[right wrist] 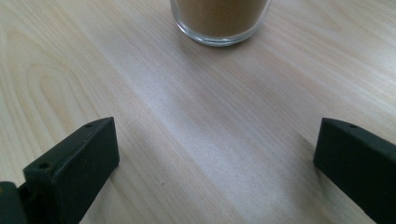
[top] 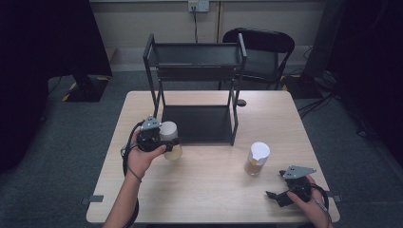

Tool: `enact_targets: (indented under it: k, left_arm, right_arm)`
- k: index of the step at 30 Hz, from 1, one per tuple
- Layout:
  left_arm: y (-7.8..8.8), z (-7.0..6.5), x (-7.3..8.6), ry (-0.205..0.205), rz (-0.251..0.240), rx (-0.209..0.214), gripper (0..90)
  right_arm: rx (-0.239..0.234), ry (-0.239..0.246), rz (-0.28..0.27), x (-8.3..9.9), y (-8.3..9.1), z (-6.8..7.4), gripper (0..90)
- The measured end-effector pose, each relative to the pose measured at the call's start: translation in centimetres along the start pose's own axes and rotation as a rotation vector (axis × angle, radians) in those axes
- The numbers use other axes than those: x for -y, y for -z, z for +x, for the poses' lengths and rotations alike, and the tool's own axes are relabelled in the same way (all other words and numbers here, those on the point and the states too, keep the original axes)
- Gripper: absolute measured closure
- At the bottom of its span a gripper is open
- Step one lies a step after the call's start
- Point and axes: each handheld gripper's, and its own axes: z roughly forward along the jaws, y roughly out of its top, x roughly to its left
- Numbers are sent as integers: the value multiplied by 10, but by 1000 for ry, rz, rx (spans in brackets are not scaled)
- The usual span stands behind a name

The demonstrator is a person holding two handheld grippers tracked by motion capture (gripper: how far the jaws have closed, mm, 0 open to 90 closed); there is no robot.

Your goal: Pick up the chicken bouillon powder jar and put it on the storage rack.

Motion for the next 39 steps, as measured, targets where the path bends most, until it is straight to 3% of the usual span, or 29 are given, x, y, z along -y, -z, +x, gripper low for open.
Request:
enact_targets:
  k: [14,39]
  left_arm:
    - [-5,3,-33,-11,-9,16,350]
    - [6,11,-84,-11,-40,7,350]
  right_arm:
    - [0,0,0,0,0,0,0]
    - [0,0,0,0,0,0,0]
